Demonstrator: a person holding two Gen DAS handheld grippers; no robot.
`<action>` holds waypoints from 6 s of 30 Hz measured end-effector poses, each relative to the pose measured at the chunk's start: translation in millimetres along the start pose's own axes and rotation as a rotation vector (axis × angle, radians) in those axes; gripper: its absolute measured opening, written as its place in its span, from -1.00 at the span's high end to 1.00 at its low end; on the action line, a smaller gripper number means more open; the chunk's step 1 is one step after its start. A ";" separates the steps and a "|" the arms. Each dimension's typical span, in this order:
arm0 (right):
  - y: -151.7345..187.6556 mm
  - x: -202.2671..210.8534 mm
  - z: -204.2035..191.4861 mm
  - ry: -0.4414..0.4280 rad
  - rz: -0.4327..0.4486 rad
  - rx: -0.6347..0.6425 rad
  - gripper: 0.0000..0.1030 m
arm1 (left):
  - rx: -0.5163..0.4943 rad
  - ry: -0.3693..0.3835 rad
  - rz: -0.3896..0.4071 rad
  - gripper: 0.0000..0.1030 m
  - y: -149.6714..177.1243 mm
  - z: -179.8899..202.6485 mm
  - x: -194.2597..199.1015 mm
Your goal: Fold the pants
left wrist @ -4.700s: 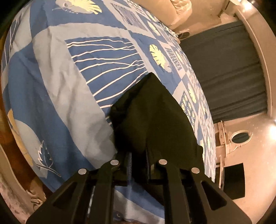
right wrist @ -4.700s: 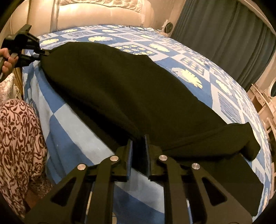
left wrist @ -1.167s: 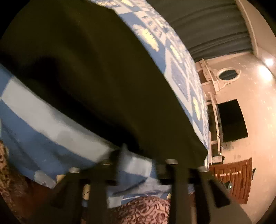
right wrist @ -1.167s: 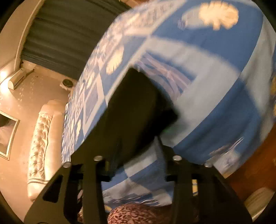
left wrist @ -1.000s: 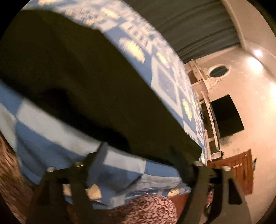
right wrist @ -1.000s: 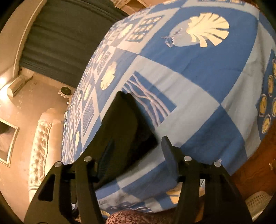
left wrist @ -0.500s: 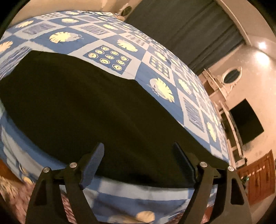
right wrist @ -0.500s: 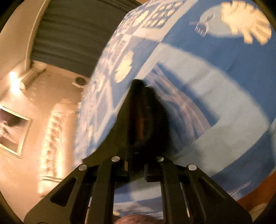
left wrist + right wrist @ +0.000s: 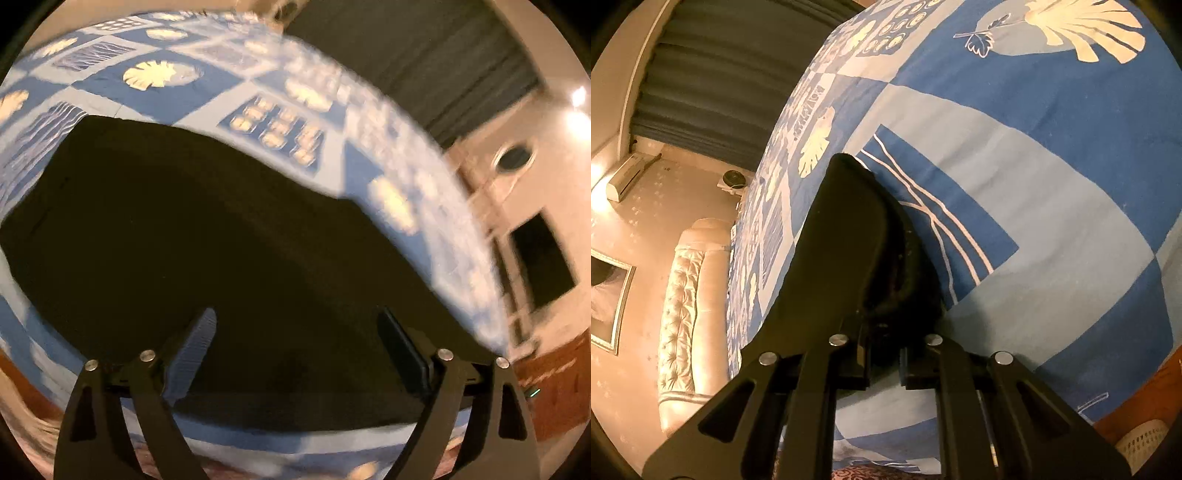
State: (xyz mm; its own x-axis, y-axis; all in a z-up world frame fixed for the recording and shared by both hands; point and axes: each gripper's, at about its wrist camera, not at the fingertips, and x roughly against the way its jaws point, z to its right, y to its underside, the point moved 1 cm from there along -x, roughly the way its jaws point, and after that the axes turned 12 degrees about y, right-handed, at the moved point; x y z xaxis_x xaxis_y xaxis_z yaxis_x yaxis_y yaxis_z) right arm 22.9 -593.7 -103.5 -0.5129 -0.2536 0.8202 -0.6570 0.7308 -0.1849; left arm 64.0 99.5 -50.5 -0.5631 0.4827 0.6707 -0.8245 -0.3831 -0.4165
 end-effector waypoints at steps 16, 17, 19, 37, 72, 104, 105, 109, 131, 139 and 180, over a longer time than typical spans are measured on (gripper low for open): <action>18.3 45.6 -87.3 0.158 0.155 0.144 0.81 | -0.302 -0.103 -0.071 -0.90 24.2 11.7 -26.8; 21.4 48.2 -98.2 0.166 0.166 0.171 0.81 | -0.306 -0.106 -0.070 -0.90 24.7 11.9 -27.1; 28.9 54.3 -122.7 0.180 0.195 0.231 0.81 | -0.303 -0.107 -0.068 -0.90 23.6 12.2 -27.1; 152.8 -7.7 -304.2 0.187 0.176 0.634 0.79 | -0.259 -0.068 -0.032 -0.90 19.1 7.7 -23.4; 295.7 -104.9 -360.3 0.199 0.004 0.908 0.66 | -0.267 -0.088 -0.026 -0.90 20.6 8.4 -25.8; 322.1 -112.4 -363.2 0.260 0.024 1.012 0.39 | -0.268 -0.093 -0.023 -0.90 21.2 8.1 -26.0; 322.8 -112.4 -363.4 0.262 0.026 1.015 0.39 | -0.268 -0.093 -0.023 -0.90 21.3 8.1 -26.0; 325.2 -112.4 -363.9 0.267 0.029 1.026 0.35 | -0.267 -0.093 -0.023 -0.90 21.5 8.3 -26.2; 210.5 -6.3 -312.2 -0.033 -0.075 0.718 -0.28 | -0.264 -0.091 -0.019 -0.90 20.3 6.1 -25.2; 130.8 -38.8 -178.4 -0.041 -0.238 0.307 -0.29 | -0.269 -0.098 -0.017 -0.90 20.5 6.9 -25.6; 73.6 -137.5 -196.1 -0.242 -0.347 0.237 0.33 | -0.257 -0.086 0.000 -0.90 21.9 6.3 -25.4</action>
State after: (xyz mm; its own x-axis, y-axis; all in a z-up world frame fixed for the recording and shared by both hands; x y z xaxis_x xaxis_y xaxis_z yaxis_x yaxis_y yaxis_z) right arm 153.4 -380.7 -123.7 -0.3368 -0.6175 0.7108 -0.9054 0.4198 -0.0643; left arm 60.6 73.8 -72.8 -0.5655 0.4101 0.7156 -0.8177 -0.1652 -0.5515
